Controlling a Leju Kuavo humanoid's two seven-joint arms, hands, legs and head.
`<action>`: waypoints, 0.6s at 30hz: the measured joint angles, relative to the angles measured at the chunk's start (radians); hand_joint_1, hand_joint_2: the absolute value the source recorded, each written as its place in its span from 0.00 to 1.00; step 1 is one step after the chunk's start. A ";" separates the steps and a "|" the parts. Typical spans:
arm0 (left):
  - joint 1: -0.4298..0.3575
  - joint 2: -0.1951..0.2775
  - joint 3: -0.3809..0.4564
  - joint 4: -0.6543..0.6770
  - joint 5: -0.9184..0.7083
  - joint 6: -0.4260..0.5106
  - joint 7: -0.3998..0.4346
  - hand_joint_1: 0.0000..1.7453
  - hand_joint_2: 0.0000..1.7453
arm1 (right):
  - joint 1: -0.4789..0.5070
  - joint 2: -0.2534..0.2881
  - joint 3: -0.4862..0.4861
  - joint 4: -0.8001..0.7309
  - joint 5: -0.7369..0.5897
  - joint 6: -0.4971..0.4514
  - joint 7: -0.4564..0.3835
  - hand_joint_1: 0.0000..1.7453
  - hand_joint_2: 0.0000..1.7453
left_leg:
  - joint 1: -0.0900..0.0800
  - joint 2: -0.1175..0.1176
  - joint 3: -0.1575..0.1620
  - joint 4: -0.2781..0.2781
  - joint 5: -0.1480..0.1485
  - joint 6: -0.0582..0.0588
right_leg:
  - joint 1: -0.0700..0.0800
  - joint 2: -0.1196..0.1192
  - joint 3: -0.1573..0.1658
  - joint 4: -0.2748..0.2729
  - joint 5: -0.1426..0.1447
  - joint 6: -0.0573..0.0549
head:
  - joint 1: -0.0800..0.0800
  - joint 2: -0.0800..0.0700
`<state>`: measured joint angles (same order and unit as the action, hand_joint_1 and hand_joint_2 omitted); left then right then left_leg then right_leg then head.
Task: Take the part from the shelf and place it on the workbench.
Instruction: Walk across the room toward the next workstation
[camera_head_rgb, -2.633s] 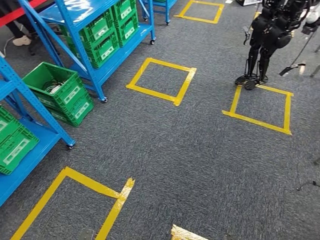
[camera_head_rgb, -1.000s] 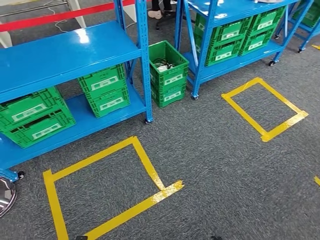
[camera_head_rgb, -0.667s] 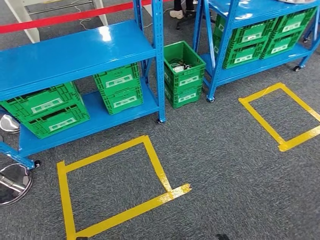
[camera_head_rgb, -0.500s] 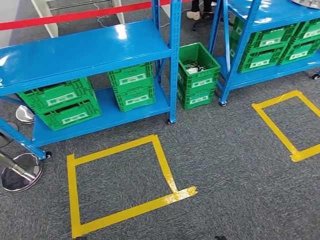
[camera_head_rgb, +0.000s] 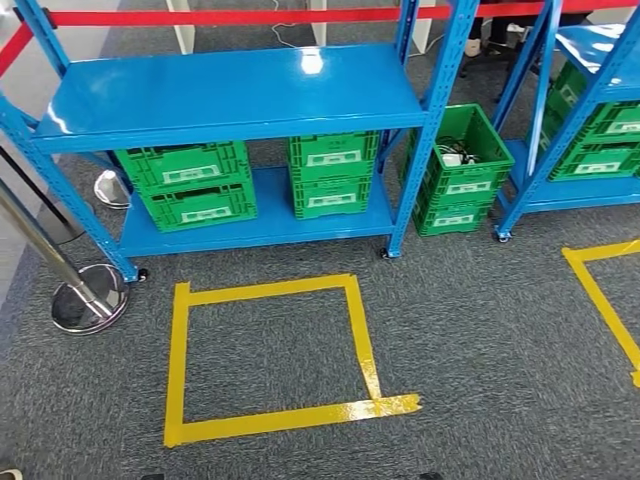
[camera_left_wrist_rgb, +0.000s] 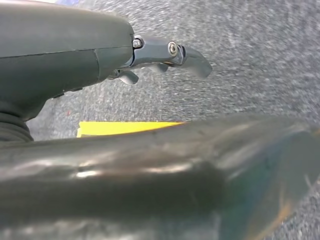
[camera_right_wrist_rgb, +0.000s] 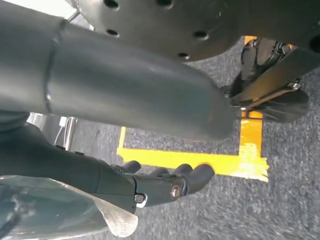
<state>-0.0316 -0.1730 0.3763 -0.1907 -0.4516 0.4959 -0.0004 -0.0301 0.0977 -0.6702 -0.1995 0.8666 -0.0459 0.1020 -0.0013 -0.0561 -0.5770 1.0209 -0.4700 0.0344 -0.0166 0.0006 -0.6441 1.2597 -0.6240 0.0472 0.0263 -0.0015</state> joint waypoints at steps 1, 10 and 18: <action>0.000 0.000 0.002 0.000 0.000 0.001 -0.001 0.00 0.00 | 0.000 0.000 0.001 0.000 0.004 -0.003 -0.002 0.00 0.00 | 0.001 -0.014 0.002 0.000 -0.001 -0.002 | -0.002 0.012 0.024 -0.068 0.045 -0.001 | 0.000 0.000; 0.001 0.001 0.014 0.000 -0.012 0.003 -0.002 0.00 0.00 | -0.003 0.001 0.029 0.000 0.060 -0.016 0.005 0.00 0.00 | 0.002 -0.006 -0.047 0.088 -0.048 -0.046 | -0.008 0.018 0.110 -0.242 0.102 -0.043 | -0.012 0.000; 0.002 0.004 0.015 0.000 -0.018 0.005 -0.009 0.00 0.00 | -0.006 0.005 0.042 0.000 0.032 -0.022 -0.020 0.00 0.00 | -0.001 0.056 -0.028 0.068 -0.008 -0.034 | 0.002 -0.049 0.125 -0.242 0.085 -0.045 | -0.016 0.000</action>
<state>-0.0296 -0.1688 0.3916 -0.1907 -0.4696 0.5010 -0.0092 -0.0363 0.1030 -0.6282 -0.1991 0.8985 -0.0675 0.0818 -0.0019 0.0002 -0.6054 1.0886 -0.4778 0.0001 -0.0143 -0.0479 -0.5191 1.0180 -0.5392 0.0025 0.0103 -0.0015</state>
